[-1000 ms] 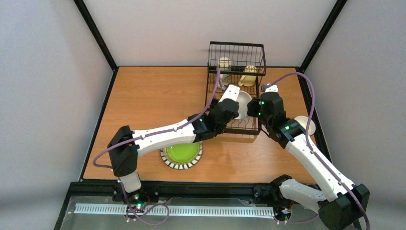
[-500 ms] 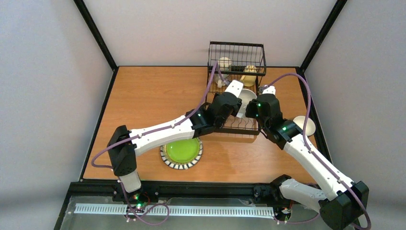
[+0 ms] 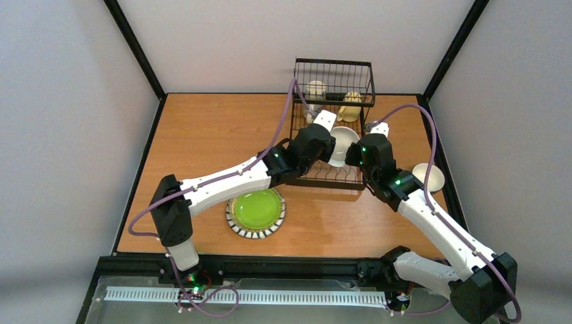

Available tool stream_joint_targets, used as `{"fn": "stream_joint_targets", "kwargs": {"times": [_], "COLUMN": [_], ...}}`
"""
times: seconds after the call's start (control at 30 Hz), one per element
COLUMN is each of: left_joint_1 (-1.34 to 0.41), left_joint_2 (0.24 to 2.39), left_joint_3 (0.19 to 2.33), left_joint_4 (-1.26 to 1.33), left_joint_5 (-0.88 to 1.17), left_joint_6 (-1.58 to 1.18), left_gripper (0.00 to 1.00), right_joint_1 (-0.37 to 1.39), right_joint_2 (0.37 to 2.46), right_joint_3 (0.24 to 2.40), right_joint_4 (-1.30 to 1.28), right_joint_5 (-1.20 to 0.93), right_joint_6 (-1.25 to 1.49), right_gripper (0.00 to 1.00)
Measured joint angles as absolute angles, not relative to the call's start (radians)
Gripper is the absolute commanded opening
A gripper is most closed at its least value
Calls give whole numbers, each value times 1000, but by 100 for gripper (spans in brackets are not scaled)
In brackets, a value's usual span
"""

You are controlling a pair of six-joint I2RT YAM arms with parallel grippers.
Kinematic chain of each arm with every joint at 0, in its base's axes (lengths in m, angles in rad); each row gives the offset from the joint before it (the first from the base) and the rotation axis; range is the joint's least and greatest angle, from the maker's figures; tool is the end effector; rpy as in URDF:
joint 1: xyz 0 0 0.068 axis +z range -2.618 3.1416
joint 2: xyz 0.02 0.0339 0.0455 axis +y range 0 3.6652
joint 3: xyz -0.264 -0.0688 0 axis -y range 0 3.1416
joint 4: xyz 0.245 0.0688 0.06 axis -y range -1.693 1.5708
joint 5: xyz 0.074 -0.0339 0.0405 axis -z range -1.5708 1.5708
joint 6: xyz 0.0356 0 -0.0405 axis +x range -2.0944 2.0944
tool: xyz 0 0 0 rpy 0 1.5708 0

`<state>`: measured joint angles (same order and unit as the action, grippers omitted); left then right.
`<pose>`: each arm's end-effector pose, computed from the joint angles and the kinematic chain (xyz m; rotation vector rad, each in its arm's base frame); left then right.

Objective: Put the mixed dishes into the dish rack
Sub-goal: Pass from the left arm to the right, then pass from the right arm to the left

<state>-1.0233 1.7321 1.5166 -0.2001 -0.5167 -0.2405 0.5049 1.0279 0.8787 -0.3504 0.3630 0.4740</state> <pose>0.2287 -0.3414 0.3379 0.4257 1.8963 -0.3289 0.2065 0.0997 0.3111 0.1898 2.0346 0.2378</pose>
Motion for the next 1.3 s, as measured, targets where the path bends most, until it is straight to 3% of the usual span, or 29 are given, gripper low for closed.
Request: {"fn": "stream_joint_targets", "kwargs": {"times": [0.13,0.43,0.53,0.9,1.3], "left_joint_1": [-1017,-1004,-997,-980,-885], "left_joint_2": [1732,1732,1732,1727,1573], "left_joint_3": [1545,1672,1712,1780,1736], "left_joint_4": [-269,-404,-436,-597,-599], "left_joint_5": [-505,-478,-474,-378,-105], "left_joint_6": [-277,-390,-426,-593,-927], "left_gripper": [10,58,69,78,84], "right_joint_1": [507,511,511,511,584], "right_joint_2": [1027,1020,1019,1002,983], "right_joint_3": [866,838,818,777,649], "right_joint_4": [-328,-282,-282,-188,155], "right_joint_5": [354,361,364,409,595], "right_joint_6": [464,402,383,308,108], "right_gripper": [2,2,2,2,2]}}
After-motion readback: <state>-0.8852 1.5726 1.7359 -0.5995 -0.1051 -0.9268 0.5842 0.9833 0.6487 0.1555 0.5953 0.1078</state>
